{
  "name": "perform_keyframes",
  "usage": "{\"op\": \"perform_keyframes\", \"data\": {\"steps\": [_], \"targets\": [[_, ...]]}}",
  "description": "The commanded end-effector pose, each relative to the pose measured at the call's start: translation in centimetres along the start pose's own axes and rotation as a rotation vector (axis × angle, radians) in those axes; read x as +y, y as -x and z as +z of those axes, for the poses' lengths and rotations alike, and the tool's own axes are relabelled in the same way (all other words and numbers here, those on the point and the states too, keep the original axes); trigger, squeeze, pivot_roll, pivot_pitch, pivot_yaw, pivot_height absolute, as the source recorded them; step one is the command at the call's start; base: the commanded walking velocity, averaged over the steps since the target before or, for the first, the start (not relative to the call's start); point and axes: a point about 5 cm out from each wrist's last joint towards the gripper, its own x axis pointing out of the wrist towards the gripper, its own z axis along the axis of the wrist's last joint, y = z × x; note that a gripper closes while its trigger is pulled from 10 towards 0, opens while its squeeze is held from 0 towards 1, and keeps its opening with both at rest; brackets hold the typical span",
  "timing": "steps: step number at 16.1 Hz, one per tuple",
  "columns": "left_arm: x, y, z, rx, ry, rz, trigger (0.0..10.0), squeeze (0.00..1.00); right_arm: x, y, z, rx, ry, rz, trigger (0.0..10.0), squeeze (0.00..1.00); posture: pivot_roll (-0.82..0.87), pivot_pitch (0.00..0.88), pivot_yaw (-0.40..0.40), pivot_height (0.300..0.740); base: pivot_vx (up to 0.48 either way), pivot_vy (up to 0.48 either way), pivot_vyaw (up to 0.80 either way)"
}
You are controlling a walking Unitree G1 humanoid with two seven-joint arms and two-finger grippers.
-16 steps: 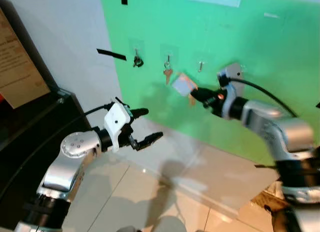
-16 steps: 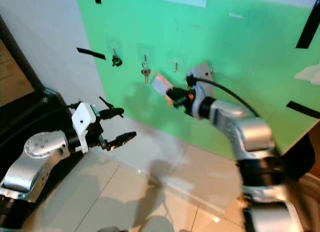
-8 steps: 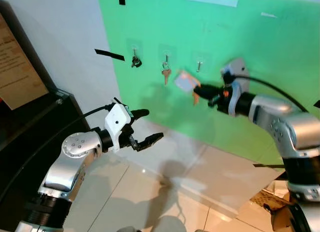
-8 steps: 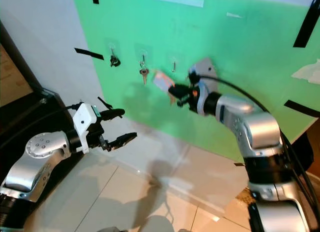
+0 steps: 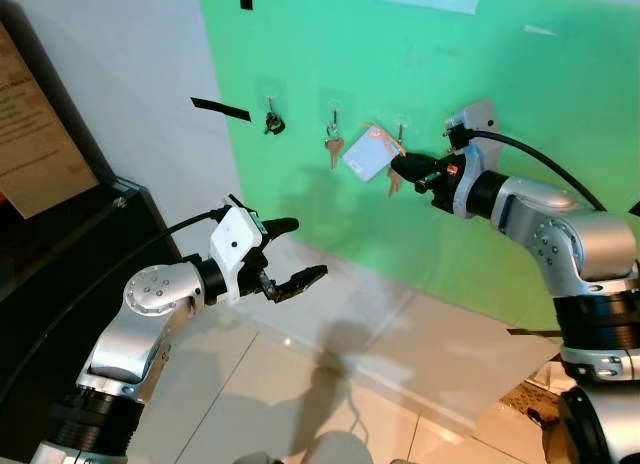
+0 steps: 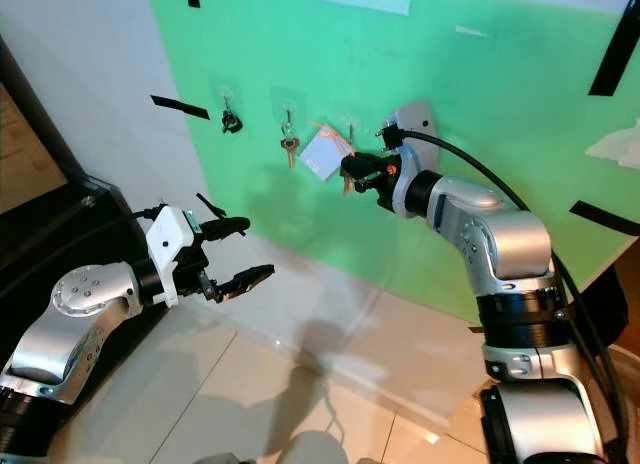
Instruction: Hang keys on a hook
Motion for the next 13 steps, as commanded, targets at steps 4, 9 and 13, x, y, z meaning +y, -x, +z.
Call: {"op": "perform_keyframes", "data": {"steps": [4,9,13], "targets": [[0.1,-0.1,0.2,0.003,-0.019,-0.007,10.0,0.00,-1.1,-0.1,1.2,-0.075,-0.077,-0.071,10.0,0.00,-0.06,0.000,0.037,0.740,0.000,0.000,0.00],[0.0,-0.1,0.4,-0.002,-0.025,-0.011,10.0,0.00,-1.8,0.0,1.3,-0.104,-0.123,-0.107,10.0,0.00,-0.07,0.000,0.039,0.740,0.000,0.000,0.00],[0.0,-0.1,0.5,-0.005,-0.027,-0.012,10.0,0.00,-2.1,0.6,1.3,-0.128,-0.141,-0.112,10.0,0.00,-0.07,0.000,0.040,0.740,0.000,0.000,0.00]]}}
